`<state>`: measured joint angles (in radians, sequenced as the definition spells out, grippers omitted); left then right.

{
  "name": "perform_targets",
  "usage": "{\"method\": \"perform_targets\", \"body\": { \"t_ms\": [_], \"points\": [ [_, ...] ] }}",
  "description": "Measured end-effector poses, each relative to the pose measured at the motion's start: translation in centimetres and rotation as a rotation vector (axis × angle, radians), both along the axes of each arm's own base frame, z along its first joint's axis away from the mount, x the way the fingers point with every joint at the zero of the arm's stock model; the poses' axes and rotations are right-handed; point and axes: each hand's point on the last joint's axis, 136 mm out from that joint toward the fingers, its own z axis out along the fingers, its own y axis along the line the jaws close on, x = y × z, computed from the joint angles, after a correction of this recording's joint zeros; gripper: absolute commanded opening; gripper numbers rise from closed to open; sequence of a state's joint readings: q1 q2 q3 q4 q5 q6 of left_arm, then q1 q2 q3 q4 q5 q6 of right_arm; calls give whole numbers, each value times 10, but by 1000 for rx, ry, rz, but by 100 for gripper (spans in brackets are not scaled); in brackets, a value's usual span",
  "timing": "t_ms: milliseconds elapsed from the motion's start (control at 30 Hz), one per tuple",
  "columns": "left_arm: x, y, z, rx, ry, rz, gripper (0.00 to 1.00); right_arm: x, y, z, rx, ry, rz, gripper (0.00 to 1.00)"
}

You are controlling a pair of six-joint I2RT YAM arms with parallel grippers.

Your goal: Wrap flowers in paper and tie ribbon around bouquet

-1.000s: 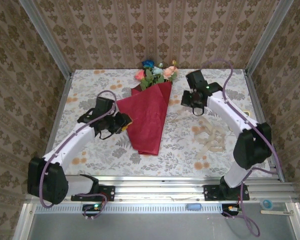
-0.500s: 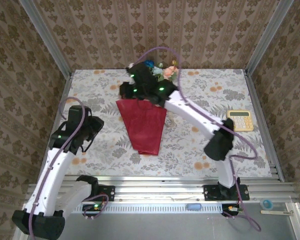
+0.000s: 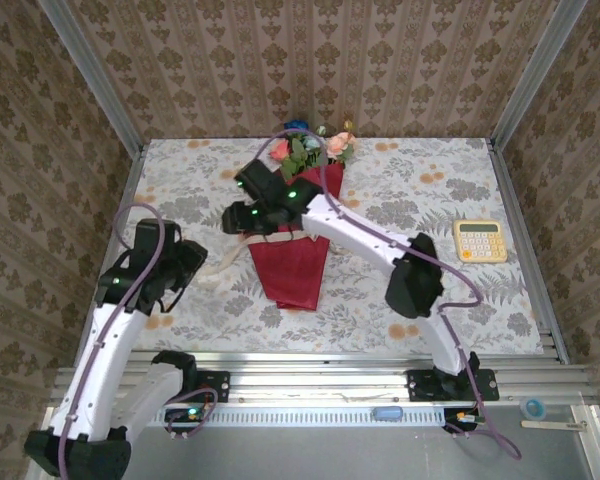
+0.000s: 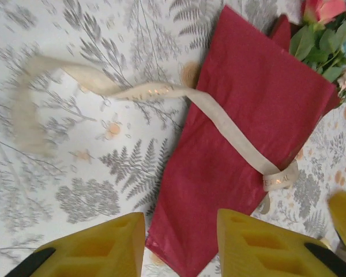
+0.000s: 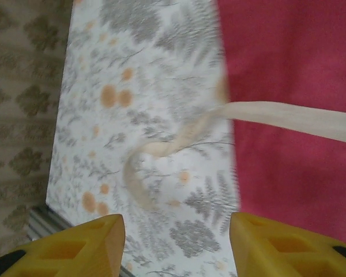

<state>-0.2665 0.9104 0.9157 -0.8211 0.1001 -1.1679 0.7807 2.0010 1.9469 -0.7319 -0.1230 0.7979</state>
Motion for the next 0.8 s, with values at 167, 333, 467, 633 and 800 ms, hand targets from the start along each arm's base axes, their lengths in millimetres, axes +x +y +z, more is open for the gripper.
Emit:
{"method": "perform_targets", "body": {
  "t_ms": [167,333,467,633,800],
  "points": [
    [27,-44,-26,-117,89,-22,42,13,-130,-27,-12,119,-365,39],
    [49,-88,-63,-206,198,-5,42,15,-223,-90,-13,289,-701,42],
    [65,-105,-95,-248,270,55,43,29,-233,-114,66,373,-830,43],
    [88,-116,-123,-289,312,133,45,52,-219,-137,181,439,-907,42],
    [114,-129,-134,-326,314,169,47,57,-208,-157,229,511,-947,41]
  ]
}}
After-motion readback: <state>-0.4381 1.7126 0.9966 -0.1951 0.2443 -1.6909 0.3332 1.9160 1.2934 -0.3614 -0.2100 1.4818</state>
